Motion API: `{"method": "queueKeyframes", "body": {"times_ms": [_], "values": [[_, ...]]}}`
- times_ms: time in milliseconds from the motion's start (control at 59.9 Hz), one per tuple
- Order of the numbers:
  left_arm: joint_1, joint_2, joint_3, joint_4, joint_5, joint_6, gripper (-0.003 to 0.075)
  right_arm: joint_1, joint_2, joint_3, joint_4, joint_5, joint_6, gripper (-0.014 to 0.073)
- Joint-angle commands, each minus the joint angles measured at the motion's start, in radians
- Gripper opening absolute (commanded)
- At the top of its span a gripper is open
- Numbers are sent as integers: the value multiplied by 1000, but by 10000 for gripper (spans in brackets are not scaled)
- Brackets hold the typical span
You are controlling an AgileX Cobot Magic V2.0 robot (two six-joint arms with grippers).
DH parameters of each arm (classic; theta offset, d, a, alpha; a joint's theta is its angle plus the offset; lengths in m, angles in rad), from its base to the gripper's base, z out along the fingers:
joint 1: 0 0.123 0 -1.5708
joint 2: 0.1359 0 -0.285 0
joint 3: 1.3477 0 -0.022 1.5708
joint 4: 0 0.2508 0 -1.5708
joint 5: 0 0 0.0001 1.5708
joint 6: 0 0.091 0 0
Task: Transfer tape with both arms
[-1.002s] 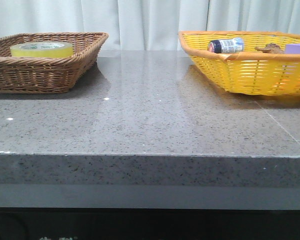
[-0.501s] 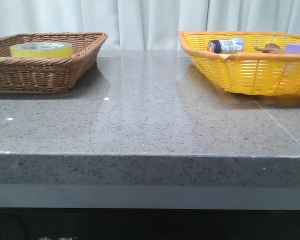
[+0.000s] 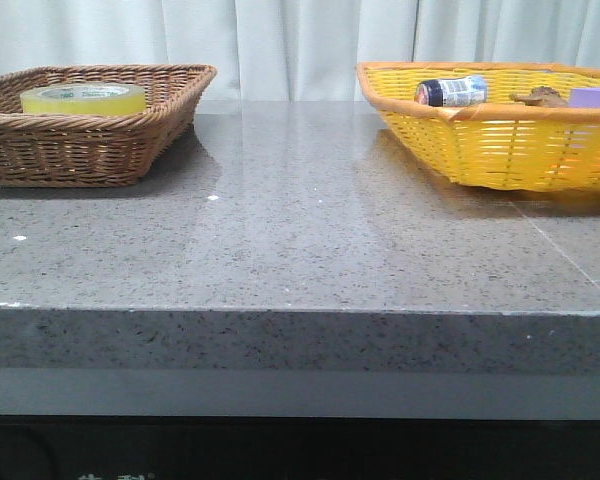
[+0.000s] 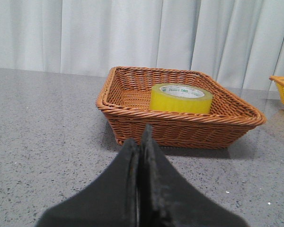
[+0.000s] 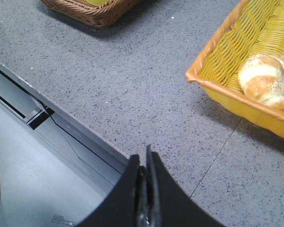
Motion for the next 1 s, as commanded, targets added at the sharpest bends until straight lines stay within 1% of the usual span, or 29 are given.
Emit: {"method": "queueKeyframes", "body": {"times_ms": [0, 234, 284, 351, 417, 517, 651, 751, 868, 985], "values": [[2, -20, 40, -2, -82, 1, -20, -3, 3, -28, 1, -68, -6, -69], [2, -20, 40, -2, -82, 1, -20, -2, 0, -23, 1, -76, -6, -69], [2, -20, 40, -2, -82, 1, -20, 3, -27, -8, 3, -81, -6, -69], [2, -18, 40, -2, -82, 1, -20, -20, -72, 28, -19, -106, -19, -69], [2, -18, 40, -2, -82, 1, -20, -62, -135, 88, -50, -168, -19, -69], [2, -18, 40, -2, -82, 1, -20, -133, -234, 203, -77, -304, -19, -69], [2, -18, 40, -2, -82, 1, -20, -229, -401, 373, -75, -515, -19, -69], [2, -18, 40, -2, -82, 1, -20, -292, -503, 509, -43, -637, -19, -69], [2, -18, 40, -2, -82, 1, -20, -340, -568, 629, -4, -716, -19, -69], [2, -18, 40, -2, -82, 1, -20, -367, -624, 710, 0, -758, -19, -69]]}}
